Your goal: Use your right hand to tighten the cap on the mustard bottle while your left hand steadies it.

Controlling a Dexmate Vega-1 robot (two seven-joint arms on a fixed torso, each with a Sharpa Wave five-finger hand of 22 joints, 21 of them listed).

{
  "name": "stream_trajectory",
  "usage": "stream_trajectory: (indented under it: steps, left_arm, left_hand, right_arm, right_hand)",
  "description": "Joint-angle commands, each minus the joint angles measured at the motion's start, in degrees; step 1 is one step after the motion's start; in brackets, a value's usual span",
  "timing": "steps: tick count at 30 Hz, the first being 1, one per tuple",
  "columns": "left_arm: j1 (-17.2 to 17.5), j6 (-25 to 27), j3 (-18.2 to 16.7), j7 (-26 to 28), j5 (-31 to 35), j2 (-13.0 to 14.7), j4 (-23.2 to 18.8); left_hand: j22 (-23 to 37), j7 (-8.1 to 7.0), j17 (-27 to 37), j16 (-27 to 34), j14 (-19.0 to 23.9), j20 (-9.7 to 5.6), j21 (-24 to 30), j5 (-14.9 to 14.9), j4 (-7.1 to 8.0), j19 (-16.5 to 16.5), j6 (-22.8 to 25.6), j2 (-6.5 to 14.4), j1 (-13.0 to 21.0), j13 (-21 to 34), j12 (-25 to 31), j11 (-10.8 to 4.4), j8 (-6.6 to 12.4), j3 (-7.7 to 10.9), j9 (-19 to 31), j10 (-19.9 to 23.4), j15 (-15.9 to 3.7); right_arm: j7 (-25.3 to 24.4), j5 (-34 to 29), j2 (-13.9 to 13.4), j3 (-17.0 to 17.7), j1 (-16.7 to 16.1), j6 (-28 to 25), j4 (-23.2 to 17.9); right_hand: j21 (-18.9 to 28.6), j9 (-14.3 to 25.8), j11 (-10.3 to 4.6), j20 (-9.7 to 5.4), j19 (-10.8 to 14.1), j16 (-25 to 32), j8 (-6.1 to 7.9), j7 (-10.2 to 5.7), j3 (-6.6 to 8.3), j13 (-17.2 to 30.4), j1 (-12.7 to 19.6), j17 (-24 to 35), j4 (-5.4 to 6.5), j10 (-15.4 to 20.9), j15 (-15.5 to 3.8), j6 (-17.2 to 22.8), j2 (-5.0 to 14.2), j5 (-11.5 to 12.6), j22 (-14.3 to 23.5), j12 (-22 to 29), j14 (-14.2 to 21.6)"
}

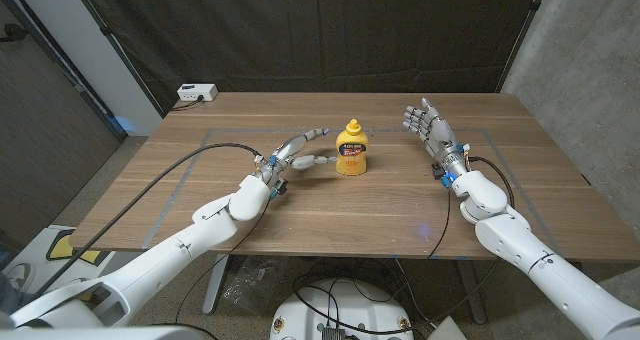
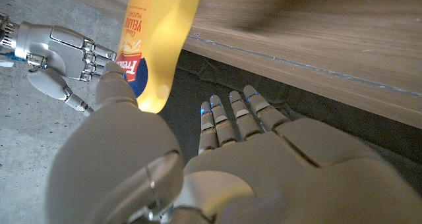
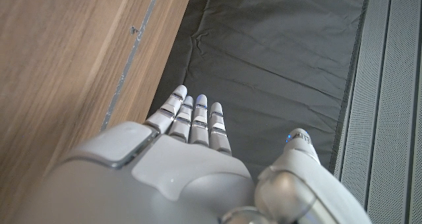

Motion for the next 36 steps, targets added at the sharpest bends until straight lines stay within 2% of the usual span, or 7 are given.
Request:
stream_trajectory:
  steps: [1,6,9,14,17,25,36]
  left_arm:
    - [-4.3,-3.3,2.2,-1.3,-0.4,-2.0,6.1]
    - [-7.8,-8.7,3.8,-4.1,-3.3,-4.5,13.1]
    - [-9.0,-10.1,4.4,-5.0,-3.0,-4.7,14.3]
    - [-8.8,-9.9,4.4,-6.6,-3.7,-3.9,13.4]
    - [-7.9,-8.5,4.0,-6.6,-3.7,-3.2,11.7]
    - [-5.2,-3.5,3.4,-3.8,-0.3,-1.6,5.3]
    - [-6.3,-4.8,4.6,-3.7,-0.3,-3.4,8.0]
  left_hand:
    - [0.1,0.16,0.0,0.2,0.8,-0.72,0.3,-0.1,0.16,0.9,1.2,0.2,0.3,0.1,0.1,-0.09,0.29,0.04,0.1,1.1,-2.15]
    - [0.1,0.0,0.0,0.2,1.5,-0.62,0.4,-0.3,0.27,1.4,2.2,0.3,0.5,0.1,0.1,-0.36,0.44,0.01,0.1,1.7,-2.13]
    - [0.1,0.15,0.0,0.2,1.6,-0.62,0.4,-0.3,0.31,1.5,2.3,0.3,0.5,0.1,0.1,-0.27,0.45,-0.01,0.1,1.9,-2.09]
    - [0.1,0.2,0.1,-0.4,0.9,-0.31,0.1,-0.6,0.74,1.2,1.0,-0.2,0.0,0.1,-0.7,0.05,-0.5,-0.56,0.1,0.9,-1.7]
    - [0.1,1.12,0.2,-1.6,-2.1,0.53,-0.9,-1.1,1.7,-0.5,-1.8,-1.8,-2.0,0.2,-2.2,0.73,-2.26,-2.26,0.2,-1.7,-0.83]
    - [0.1,1.32,0.2,-1.4,-2.0,0.83,-1.1,-1.2,2.01,-0.6,-1.6,-2.4,-2.7,0.2,-2.2,1.37,-2.41,-2.9,0.2,-1.2,-0.56]
    - [0.1,0.84,0.3,-0.7,0.0,0.8,-0.7,-1.1,2.09,0.9,0.5,-1.3,-1.9,0.3,-1.6,0.92,-1.95,-2.64,0.3,1.0,-0.98]
  right_arm:
    - [-0.5,0.4,-0.1,0.3,-0.6,-0.4,-0.7]
    - [-0.2,0.0,0.2,0.0,0.0,0.0,-0.4]
    - [-0.3,-0.2,0.4,-0.1,0.3,0.0,-0.4]
    - [-0.6,-0.7,0.7,-0.3,0.8,0.1,-0.2]
    - [-0.7,-0.8,0.8,-0.4,0.8,-0.2,-0.4]
    - [-1.1,-0.8,0.7,-0.5,0.4,-0.8,-0.8]
    - [-1.1,-0.4,0.0,0.0,-0.6,-0.7,-1.4]
  right_hand:
    - [-0.1,0.1,0.15,0.05,1.2,0.1,0.22,-0.38,0.1,0.1,0.5,0.3,-0.29,1.1,-0.19,0.4,0.19,0.2,0.2,0.5,0.9]
    - [0.0,0.1,0.09,0.07,1.7,0.2,0.17,-0.42,0.06,0.1,0.5,0.3,-0.3,1.6,-0.2,0.3,0.18,0.2,0.2,0.6,1.3]
    - [-0.1,0.1,0.08,0.08,1.8,0.2,0.17,-0.44,0.05,0.1,0.5,0.3,-0.3,1.7,-0.18,0.3,0.17,0.2,0.2,0.6,1.4]
    - [-0.1,0.1,0.12,0.11,1.9,0.2,0.15,-0.47,0.04,0.1,0.5,0.3,-0.31,1.9,-0.06,0.3,0.18,0.2,0.2,0.7,1.6]
    - [-0.4,0.1,0.2,0.29,1.4,0.1,0.17,-0.51,0.03,0.1,0.5,0.3,-0.32,2.1,-0.01,0.3,0.2,0.2,0.2,0.7,1.4]
    - [-0.7,0.1,0.16,0.28,1.0,-0.2,0.21,-0.46,0.0,0.1,0.5,0.3,-0.33,2.1,0.21,0.5,0.19,0.2,0.2,0.6,1.0]
    - [-0.8,0.1,0.3,0.25,1.0,-0.2,0.2,-0.5,-0.02,0.2,0.5,0.3,-0.35,2.3,0.17,0.5,0.21,0.2,0.2,0.6,1.0]
